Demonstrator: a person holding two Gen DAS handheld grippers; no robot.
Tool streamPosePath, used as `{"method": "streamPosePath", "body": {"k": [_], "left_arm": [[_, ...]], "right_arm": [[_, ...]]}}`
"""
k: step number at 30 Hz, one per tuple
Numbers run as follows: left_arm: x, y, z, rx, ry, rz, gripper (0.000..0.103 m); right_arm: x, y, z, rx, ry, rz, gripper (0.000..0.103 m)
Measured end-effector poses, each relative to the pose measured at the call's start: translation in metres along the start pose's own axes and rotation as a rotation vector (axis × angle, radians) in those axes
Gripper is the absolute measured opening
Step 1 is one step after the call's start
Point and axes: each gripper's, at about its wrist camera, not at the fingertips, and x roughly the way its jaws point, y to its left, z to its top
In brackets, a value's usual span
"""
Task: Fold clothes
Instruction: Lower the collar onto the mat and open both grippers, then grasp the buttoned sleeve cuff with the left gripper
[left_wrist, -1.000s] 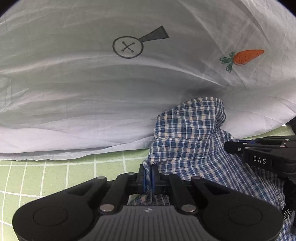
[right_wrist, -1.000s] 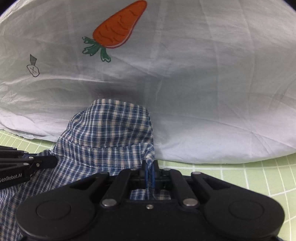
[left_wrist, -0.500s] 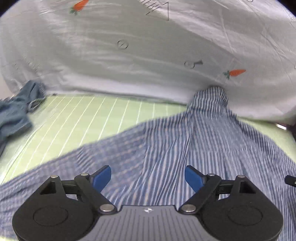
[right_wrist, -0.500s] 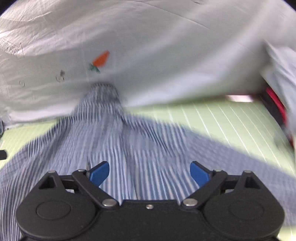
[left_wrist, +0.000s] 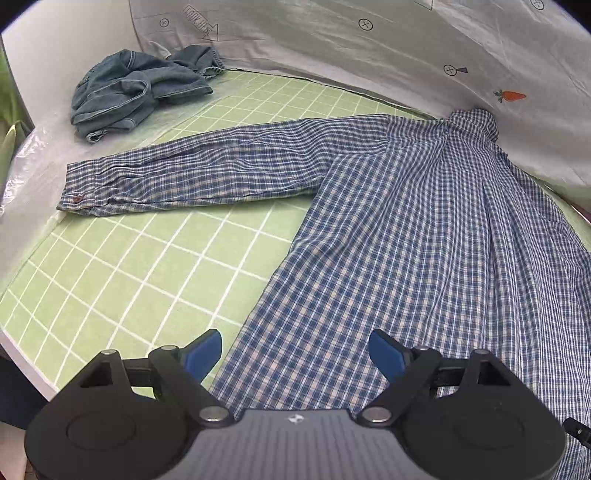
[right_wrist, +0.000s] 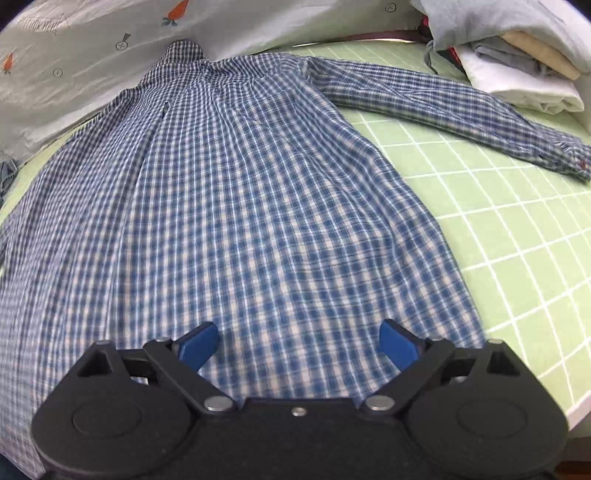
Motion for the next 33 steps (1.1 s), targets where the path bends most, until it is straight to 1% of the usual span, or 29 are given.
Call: {"method": "streamPosePath", "body": {"k": [4,7,9,13,16,20,23,26,29,31,33], "left_arm": [[-0.009,0.006,-0.004,0.010,-0.009,-0.004,0.087],[-0.012,0.019,0.005,0.000,-0.038,0.008,0.091],[-0.011,0.030,0.015,-0.012,-0.056,0.017,0.091],[-0.007,0.062,0.043,-0.062,-0.093,0.032,0.092],[0.002,0.091,0.062,-0.117,-0.113,0.063,0.093],[0.017,0.132,0.081,-0.192,-0.113,0.083,0.093],[0.027,0.159,0.091,-0.206,-0.113,0.115,0.093],[0.041,0.182,0.099,-0.213,-0.098,0.142,0.093],[0.056,0.203,0.105,-0.256,-0.076,0.144,0.094],[0.067,0.218,0.110,-0.294,-0.062,0.143,0.094],[0.077,0.228,0.116,-0.308,-0.057,0.148,0.094]], "right_arm": [[-0.006,-0.003,-0.005,-0.012,-0.013,0.006,0.102],[-0.014,0.004,-0.002,0.002,-0.056,0.000,0.103],[-0.016,0.014,0.002,0.013,-0.077,-0.013,0.103],[-0.023,0.037,0.011,0.021,-0.117,-0.036,0.103],[-0.035,0.056,0.018,0.013,-0.156,-0.053,0.103],[-0.045,0.076,0.020,0.011,-0.185,-0.066,0.103],[-0.044,0.093,0.019,0.016,-0.177,-0.079,0.103],[-0.034,0.110,0.020,0.046,-0.144,-0.088,0.103],[-0.026,0.121,0.020,0.089,-0.112,-0.087,0.103],[-0.022,0.129,0.020,0.080,-0.097,-0.109,0.103],[-0.018,0.136,0.021,0.077,-0.079,-0.139,0.103]]}}
